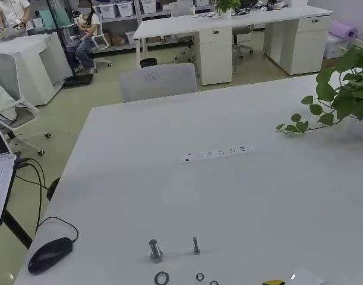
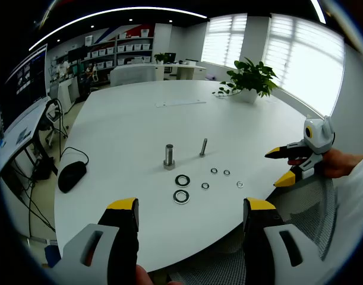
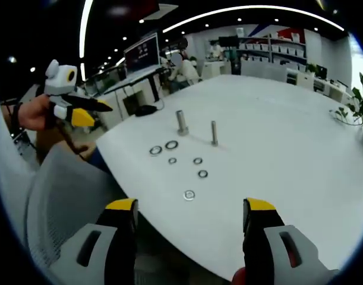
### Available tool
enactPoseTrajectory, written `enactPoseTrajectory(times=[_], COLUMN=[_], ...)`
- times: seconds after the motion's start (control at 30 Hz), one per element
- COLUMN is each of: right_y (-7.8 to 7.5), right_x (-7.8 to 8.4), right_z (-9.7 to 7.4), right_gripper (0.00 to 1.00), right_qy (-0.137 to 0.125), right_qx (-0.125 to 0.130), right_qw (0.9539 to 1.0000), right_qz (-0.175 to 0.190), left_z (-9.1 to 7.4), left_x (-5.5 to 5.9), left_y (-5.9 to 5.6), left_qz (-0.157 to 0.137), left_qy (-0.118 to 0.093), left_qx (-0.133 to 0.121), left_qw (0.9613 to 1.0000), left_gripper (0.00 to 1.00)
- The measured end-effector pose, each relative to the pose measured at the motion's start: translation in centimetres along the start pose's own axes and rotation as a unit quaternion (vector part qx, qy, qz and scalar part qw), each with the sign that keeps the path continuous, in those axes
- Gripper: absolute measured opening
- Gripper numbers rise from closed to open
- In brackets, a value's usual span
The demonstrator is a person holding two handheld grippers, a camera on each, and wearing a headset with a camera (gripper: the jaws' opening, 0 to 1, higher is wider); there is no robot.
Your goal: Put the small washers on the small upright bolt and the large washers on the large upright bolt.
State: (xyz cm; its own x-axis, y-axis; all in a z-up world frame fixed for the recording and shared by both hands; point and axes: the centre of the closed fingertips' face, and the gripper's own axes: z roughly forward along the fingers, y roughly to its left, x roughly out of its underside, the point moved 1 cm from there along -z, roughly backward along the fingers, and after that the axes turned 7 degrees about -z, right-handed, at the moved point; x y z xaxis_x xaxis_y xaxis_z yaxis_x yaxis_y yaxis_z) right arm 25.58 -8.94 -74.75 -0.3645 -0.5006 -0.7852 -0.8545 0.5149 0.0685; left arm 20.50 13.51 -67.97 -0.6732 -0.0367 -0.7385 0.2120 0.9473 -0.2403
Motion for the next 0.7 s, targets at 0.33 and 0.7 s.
enactPoseTrajectory(times=[0.33,0.7], right_y=[-0.02,0.07], right_x=[-0.03,-0.02], right_z=[-0.05,-0.06], right_gripper=[0.73,0.73], right_qy=[-0.002,-0.001], right_qx=[0.002,0.0], right_qw=[1.0,1.0], right_qz=[0.001,0.0], left_z=[-0.11,0.19], left_x=[0.06,-0.34], left_y=[-0.07,-0.62], left_qz=[0.003,0.009], left_qy=[0.002,0.002], left_qx=[0.001,0.007], left_qw=[1.0,0.9999], left_gripper=[0.71,0.71])
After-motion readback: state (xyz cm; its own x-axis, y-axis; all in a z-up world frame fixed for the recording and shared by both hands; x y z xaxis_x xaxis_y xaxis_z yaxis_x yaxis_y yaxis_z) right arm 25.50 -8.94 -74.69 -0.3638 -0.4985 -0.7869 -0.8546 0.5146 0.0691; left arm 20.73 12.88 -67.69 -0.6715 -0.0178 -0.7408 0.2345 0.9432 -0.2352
